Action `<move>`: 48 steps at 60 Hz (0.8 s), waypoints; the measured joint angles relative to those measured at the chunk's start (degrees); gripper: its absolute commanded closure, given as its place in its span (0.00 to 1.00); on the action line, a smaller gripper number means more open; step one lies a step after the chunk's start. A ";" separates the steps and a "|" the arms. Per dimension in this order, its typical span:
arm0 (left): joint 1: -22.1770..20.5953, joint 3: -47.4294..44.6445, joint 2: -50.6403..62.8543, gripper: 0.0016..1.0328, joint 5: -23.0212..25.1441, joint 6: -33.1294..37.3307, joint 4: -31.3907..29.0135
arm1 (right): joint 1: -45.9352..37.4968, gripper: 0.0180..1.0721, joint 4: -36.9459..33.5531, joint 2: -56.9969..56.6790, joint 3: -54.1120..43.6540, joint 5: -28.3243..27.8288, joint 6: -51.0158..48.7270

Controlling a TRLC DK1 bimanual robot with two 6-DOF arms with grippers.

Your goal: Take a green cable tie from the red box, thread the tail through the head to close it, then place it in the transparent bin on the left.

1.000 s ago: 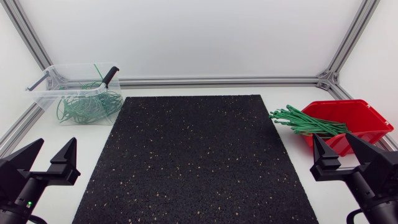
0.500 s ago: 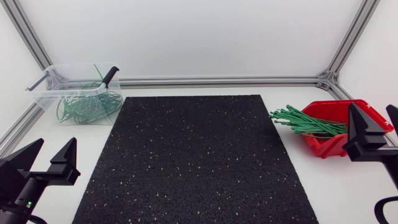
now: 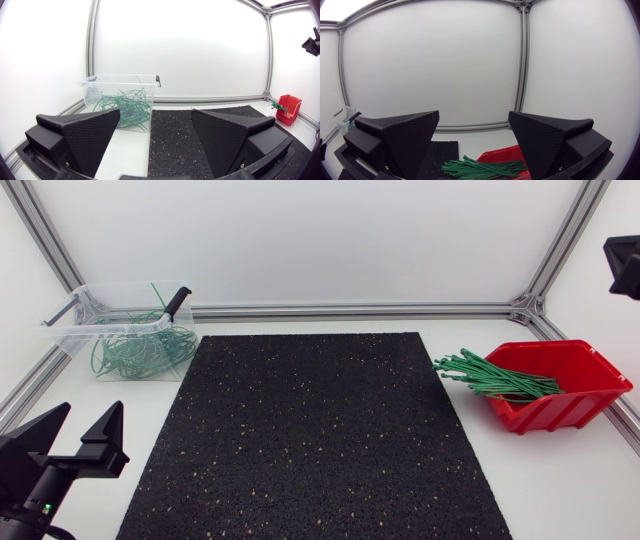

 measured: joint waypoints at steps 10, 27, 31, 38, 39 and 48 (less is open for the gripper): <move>0.00 0.00 0.00 0.04 0.00 -0.02 0.00 | -1.33 0.05 -10.97 12.24 15.10 -0.63 -5.90; 0.00 0.00 0.00 0.04 0.00 -0.02 0.00 | -9.57 0.08 -23.32 30.62 34.03 -13.18 -13.09; 0.00 0.00 0.00 0.04 0.00 0.00 0.00 | -10.84 0.08 -24.74 34.18 36.02 -13.46 -15.85; 0.00 0.00 0.00 0.04 0.00 0.00 0.00 | -11.08 0.08 -31.15 40.59 40.19 -13.94 -25.51; 0.00 0.00 0.00 0.04 0.00 0.00 0.00 | -11.08 0.08 -32.09 41.24 40.72 -13.99 -26.73; 0.00 0.00 0.00 0.04 0.00 0.00 0.00 | -11.04 0.07 -39.65 46.18 43.78 -15.61 -40.00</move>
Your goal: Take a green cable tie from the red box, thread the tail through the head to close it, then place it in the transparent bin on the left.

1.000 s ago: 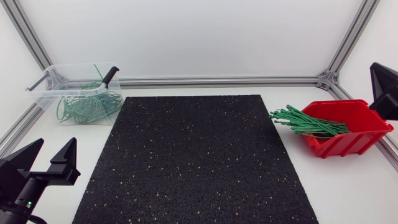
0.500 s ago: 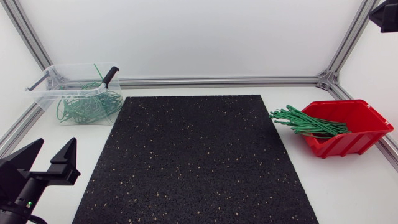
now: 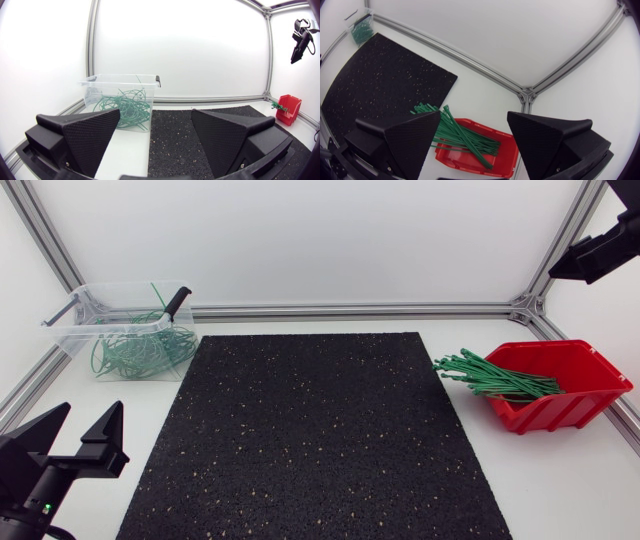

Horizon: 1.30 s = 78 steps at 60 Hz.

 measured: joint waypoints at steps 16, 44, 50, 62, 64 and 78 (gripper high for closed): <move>0.00 0.00 0.00 0.04 0.00 -0.02 0.00 | 0.00 0.04 -13.33 5.86 0.59 -3.37 -27.02; 0.00 0.00 0.00 0.04 0.00 0.00 0.00 | 0.81 0.14 -16.46 8.79 -3.76 1.16 -48.70; 0.00 0.00 0.00 0.04 0.00 0.00 0.00 | 1.44 0.19 -16.26 8.79 -7.32 1.73 -50.99; 0.00 0.00 0.00 0.04 0.00 0.00 0.00 | 4.22 0.30 -10.80 8.79 -16.92 5.31 -52.63; 0.00 0.00 0.00 0.04 0.00 0.00 0.00 | 4.57 0.32 -9.70 8.79 -18.08 5.60 -52.65; 0.00 0.00 0.00 0.04 0.00 0.00 0.00 | 6.03 0.43 -3.67 8.79 -23.41 6.75 -52.63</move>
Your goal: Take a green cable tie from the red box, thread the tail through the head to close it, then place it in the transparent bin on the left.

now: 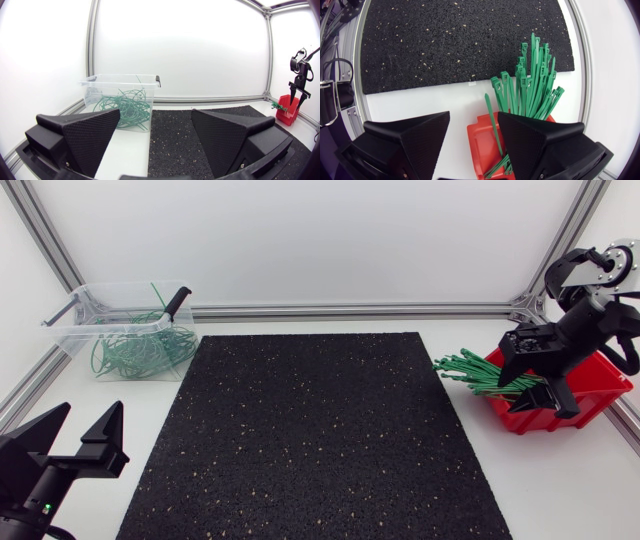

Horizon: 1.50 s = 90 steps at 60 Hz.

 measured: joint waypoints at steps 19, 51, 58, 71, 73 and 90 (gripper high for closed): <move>-0.07 0.00 0.00 0.04 0.00 -0.02 -0.02 | 0.61 0.44 6.25 0.00 -4.48 -0.02 0.00; -0.07 0.00 0.00 0.04 0.00 0.00 -0.02 | 1.31 0.48 8.52 -2.38 -9.81 0.26 0.00; -0.07 0.00 0.00 0.04 0.00 0.00 -0.02 | 0.61 0.57 9.27 -2.38 -9.81 0.48 0.00; -0.07 0.00 0.00 0.04 0.00 0.00 -0.02 | 0.31 0.74 11.32 -2.32 -9.81 1.53 -0.04; -0.07 0.00 0.00 0.04 0.00 -0.02 -0.02 | 0.31 0.75 11.32 -2.32 -9.81 1.53 -0.04; -0.07 0.00 0.00 0.04 0.00 0.00 -0.02 | -0.15 0.82 11.52 -2.03 -9.81 2.99 -0.24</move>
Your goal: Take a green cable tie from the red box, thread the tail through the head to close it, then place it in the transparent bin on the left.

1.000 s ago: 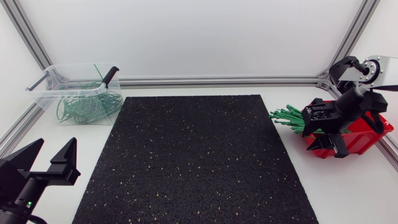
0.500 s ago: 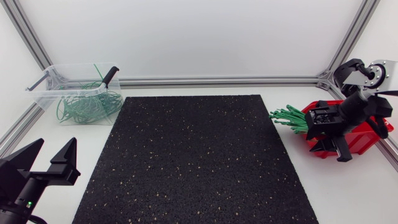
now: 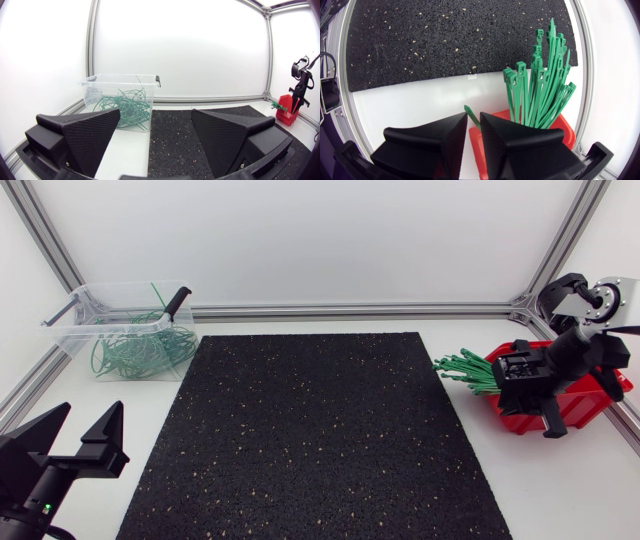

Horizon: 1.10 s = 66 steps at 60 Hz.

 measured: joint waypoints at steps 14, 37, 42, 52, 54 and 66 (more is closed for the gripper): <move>0.00 0.00 0.00 0.04 0.00 0.00 0.00 | -0.37 0.87 1.51 0.09 0.00 0.20 0.00; 0.00 0.00 0.00 0.04 0.00 0.00 0.00 | -0.61 0.94 1.20 -0.57 0.07 -0.52 0.02; 0.00 0.00 0.00 0.04 0.00 0.00 0.00 | -0.61 0.94 1.20 -2.45 0.11 -0.70 0.09; 0.00 0.00 0.00 0.04 0.00 0.00 0.00 | -0.59 0.95 0.31 -6.86 3.15 -2.95 2.03; 0.00 0.00 0.00 0.04 0.00 0.00 0.00 | -0.57 0.95 -0.09 -7.85 4.31 -3.56 2.86; 0.00 0.00 0.00 0.04 0.00 0.00 0.00 | 0.11 0.95 -1.11 -13.25 10.58 -9.18 7.39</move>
